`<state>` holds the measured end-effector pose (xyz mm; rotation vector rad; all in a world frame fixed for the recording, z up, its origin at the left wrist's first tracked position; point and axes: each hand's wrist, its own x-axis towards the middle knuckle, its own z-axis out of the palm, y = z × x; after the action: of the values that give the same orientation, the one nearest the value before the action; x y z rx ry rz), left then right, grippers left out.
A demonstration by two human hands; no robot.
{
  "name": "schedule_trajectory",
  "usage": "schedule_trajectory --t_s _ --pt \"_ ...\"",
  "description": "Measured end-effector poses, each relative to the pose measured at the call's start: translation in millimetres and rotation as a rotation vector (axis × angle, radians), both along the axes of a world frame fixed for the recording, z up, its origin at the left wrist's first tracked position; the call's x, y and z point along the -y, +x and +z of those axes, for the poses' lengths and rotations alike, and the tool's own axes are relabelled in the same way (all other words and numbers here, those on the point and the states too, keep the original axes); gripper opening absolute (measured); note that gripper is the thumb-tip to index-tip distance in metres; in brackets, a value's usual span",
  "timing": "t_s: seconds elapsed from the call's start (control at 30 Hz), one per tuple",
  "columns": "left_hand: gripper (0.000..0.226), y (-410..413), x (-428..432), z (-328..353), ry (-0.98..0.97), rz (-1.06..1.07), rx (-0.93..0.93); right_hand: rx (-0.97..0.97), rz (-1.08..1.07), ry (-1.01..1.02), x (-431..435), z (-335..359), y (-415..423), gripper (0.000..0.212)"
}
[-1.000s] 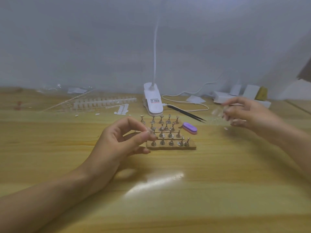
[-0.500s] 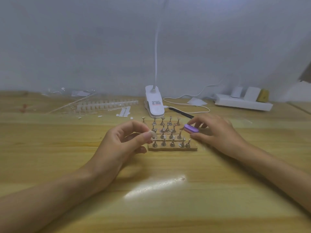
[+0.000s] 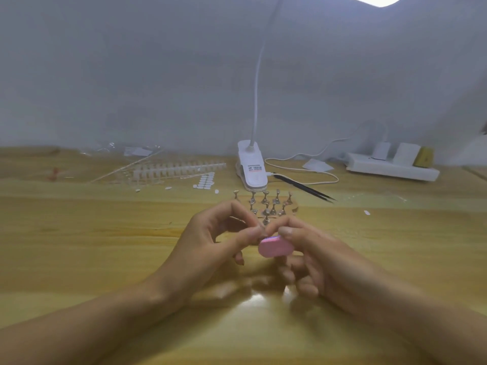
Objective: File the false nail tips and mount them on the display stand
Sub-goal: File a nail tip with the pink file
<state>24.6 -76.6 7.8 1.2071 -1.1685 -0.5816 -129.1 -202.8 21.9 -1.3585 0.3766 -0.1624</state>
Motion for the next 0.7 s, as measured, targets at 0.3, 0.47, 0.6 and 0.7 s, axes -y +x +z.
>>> schedule_trajectory --t_s 0.3,0.47,0.6,0.7 --pt "0.012 -1.4 1.0 -2.0 0.017 -0.033 -0.004 0.199 -0.022 0.030 -3.0 -10.1 -5.8 0.024" --pt "0.008 -1.3 0.1 -2.4 -0.010 0.000 0.058 0.162 -0.059 -0.040 -7.3 -9.8 -4.7 0.023" --pt "0.004 -0.8 -0.7 -2.4 -0.036 0.029 0.150 0.120 -0.039 -0.058 -7.6 -8.2 -4.0 0.024" --pt "0.004 -1.3 -2.3 -1.8 -0.049 0.085 0.197 0.169 -0.151 0.073 -4.8 -8.2 -4.1 0.038"
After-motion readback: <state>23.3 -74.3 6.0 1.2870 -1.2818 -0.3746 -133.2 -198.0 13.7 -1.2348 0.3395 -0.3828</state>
